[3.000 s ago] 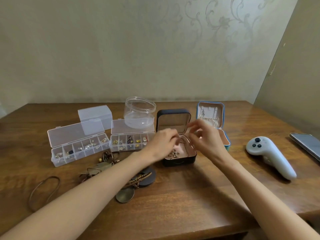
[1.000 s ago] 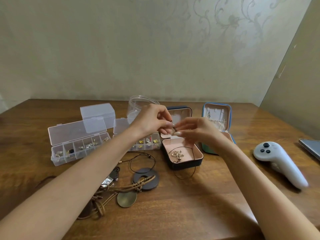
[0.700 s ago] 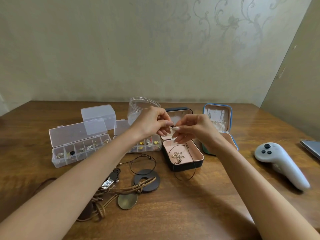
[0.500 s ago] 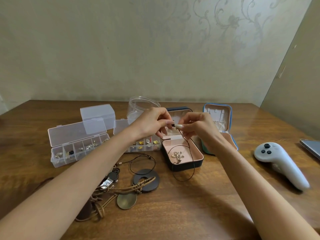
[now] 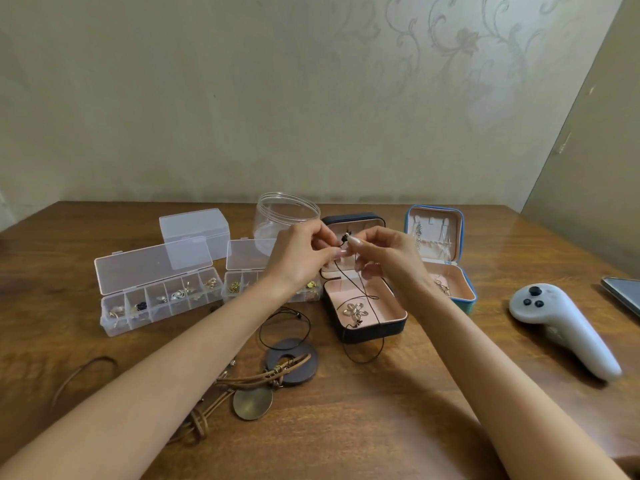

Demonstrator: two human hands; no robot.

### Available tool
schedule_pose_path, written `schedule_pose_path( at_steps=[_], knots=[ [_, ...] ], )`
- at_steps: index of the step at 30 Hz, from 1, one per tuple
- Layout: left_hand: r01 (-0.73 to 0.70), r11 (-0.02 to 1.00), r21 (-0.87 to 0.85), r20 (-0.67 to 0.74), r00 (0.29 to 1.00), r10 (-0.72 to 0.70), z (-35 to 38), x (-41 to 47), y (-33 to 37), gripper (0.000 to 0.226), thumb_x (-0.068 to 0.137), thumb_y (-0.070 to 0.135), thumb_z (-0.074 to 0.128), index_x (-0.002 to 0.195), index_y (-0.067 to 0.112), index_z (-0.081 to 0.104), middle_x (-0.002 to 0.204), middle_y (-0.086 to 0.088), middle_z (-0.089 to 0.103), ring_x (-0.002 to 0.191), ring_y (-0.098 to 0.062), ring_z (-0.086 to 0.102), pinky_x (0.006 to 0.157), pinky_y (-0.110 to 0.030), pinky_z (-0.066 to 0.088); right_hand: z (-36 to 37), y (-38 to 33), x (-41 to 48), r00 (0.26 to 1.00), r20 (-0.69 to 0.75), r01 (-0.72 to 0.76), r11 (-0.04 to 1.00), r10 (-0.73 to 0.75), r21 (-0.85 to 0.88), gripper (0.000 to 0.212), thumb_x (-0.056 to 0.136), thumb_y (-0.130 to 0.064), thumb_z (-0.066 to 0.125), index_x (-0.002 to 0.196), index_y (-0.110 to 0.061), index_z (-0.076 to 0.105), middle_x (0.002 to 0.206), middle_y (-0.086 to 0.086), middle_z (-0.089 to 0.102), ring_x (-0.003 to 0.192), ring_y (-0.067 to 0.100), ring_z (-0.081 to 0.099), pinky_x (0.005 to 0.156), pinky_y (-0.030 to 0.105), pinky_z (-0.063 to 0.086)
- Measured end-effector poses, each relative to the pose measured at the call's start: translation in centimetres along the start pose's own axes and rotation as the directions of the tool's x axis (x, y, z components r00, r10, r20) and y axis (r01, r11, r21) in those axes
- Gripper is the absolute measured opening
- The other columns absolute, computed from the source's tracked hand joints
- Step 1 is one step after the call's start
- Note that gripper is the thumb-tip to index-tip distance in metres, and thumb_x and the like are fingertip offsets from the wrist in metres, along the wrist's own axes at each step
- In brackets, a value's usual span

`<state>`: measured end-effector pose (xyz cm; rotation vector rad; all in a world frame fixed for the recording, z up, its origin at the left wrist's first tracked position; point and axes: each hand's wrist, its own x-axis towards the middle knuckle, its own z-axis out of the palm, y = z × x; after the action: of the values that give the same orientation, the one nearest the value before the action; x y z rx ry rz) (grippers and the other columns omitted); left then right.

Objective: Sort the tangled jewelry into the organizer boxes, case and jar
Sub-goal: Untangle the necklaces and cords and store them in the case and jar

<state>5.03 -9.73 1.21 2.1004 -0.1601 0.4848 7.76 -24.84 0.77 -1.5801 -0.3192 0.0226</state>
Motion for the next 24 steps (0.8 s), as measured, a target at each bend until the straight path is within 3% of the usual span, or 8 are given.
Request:
schedule_pose_path(
  at_steps=[3, 7, 12, 15, 18, 20, 24],
  knots=[
    [0.023, 0.996, 0.084, -0.161, 0.987, -0.009, 0.5, 0.0, -0.5, 0.032, 0.08, 0.02, 0.074, 0.102, 0.015, 0.05, 0.075, 0.0, 0.066, 0.073, -0.013, 0.064, 0.07, -0.029, 0.052, 0.7, 0.7, 0.3, 0.998, -0.019, 0.064, 0.997, -0.065, -0.031, 0.014, 0.09, -0.011, 0.063, 0.091, 0.003, 0.063, 0.072, 0.012, 0.065, 0.056, 0.012, 0.06, 0.052, 0.021, 0.051],
    [0.109, 0.99, 0.094, -0.209, 0.974, -0.088, 1.1, 1.0, -0.8, 0.052, 0.082, 0.022, 0.071, 0.127, 0.011, 0.048, 0.081, -0.003, 0.067, 0.085, -0.018, 0.064, 0.079, -0.029, 0.048, 1.7, 2.4, 1.2, 0.932, -0.141, 0.288, 0.918, -0.335, -0.273, 0.005, 0.088, -0.013, 0.066, 0.086, -0.009, 0.064, 0.071, 0.004, 0.066, 0.059, 0.012, 0.061, 0.054, 0.022, 0.051],
    [0.123, 0.986, 0.113, -0.198, 0.975, -0.099, 1.2, 2.2, -0.7, 0.03, 0.085, 0.02, 0.068, 0.113, 0.01, 0.063, 0.083, -0.006, 0.07, 0.083, -0.022, 0.066, 0.078, -0.036, 0.054, 2.0, 4.1, 2.4, 0.781, -0.196, 0.428, 0.736, -0.593, -0.525, 0.005, 0.086, -0.015, 0.069, 0.089, -0.012, 0.067, 0.076, -0.004, 0.066, 0.064, 0.016, 0.063, 0.06, 0.036, 0.053],
    [0.115, 0.983, 0.143, -0.217, 0.973, -0.082, 1.3, 2.3, -0.6, 0.02, 0.086, 0.02, 0.065, 0.104, 0.012, 0.066, 0.071, 0.003, 0.062, 0.075, -0.018, 0.06, 0.066, -0.031, 0.049, 2.2, 4.4, 2.8, 0.704, -0.225, 0.447, 0.667, -0.674, -0.596, 0.016, 0.086, -0.027, 0.065, 0.089, -0.012, 0.066, 0.073, -0.001, 0.068, 0.062, 0.016, 0.063, 0.057, 0.041, 0.054],
    [0.113, 0.966, 0.233, -0.238, 0.97, -0.056, 1.2, 2.3, -0.8, 0.016, 0.087, 0.027, 0.062, 0.1, 0.018, 0.065, 0.074, 0.007, 0.059, 0.074, -0.017, 0.056, 0.053, -0.025, 0.034, 2.4, 4.4, 2.9, 0.661, -0.263, 0.422, 0.637, -0.703, -0.645, 0.011, 0.085, -0.023, 0.067, 0.085, -0.012, 0.066, 0.069, 0.0, 0.067, 0.059, 0.017, 0.062, 0.054, 0.04, 0.052],
    [0.092, 0.954, 0.285, -0.228, 0.973, -0.025, 1.2, 2.5, -1.0, 0.017, 0.088, 0.031, 0.06, 0.1, 0.018, 0.064, 0.086, 0.006, 0.057, 0.078, -0.016, 0.054, 0.054, -0.025, 0.031, 2.6, 4.4, 3.0, 0.662, -0.297, 0.385, 0.652, -0.689, -0.653, 0.009, 0.085, -0.02, 0.069, 0.084, -0.011, 0.066, 0.068, 0.0, 0.067, 0.059, 0.019, 0.062, 0.055, 0.041, 0.052],
    [0.036, 0.951, 0.306, -0.182, 0.983, 0.021, 1.2, 2.8, -1.6, 0.02, 0.092, 0.032, 0.056, 0.095, 0.013, 0.059, 0.093, 0.003, 0.051, 0.08, -0.018, 0.053, 0.06, -0.028, 0.036, 3.2, 4.1, 3.2, 0.783, -0.385, 0.246, 0.811, -0.489, -0.53, 0.008, 0.086, -0.024, 0.068, 0.085, -0.016, 0.067, 0.071, -0.003, 0.069, 0.067, 0.018, 0.065, 0.068, 0.045, 0.053]
  ],
)
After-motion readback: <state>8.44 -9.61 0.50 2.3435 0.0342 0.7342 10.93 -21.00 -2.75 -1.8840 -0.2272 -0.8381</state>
